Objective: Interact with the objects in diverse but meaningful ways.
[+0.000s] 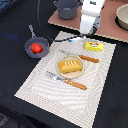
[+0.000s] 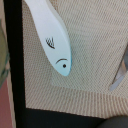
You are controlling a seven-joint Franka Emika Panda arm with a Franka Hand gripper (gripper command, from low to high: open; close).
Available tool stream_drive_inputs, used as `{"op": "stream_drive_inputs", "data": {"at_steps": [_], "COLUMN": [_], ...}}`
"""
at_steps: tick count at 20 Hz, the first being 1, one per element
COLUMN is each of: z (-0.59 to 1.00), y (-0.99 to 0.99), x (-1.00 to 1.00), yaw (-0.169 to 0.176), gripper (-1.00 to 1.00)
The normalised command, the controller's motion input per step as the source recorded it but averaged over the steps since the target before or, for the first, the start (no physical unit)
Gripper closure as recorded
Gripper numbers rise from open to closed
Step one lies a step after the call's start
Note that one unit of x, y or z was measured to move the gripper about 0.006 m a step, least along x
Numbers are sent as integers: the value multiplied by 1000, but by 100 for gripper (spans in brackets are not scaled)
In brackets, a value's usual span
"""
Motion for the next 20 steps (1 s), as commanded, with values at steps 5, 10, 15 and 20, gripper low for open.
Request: {"op": "stream_drive_inputs", "data": {"at_steps": [5, 10, 15, 20], "z": [-240, -229, -246, -318], "y": [-70, 13, -25, -95], "x": [-603, -815, -586, -363], "yaw": [58, 101, 71, 38], "gripper": [-100, -100, -100, -100]}}
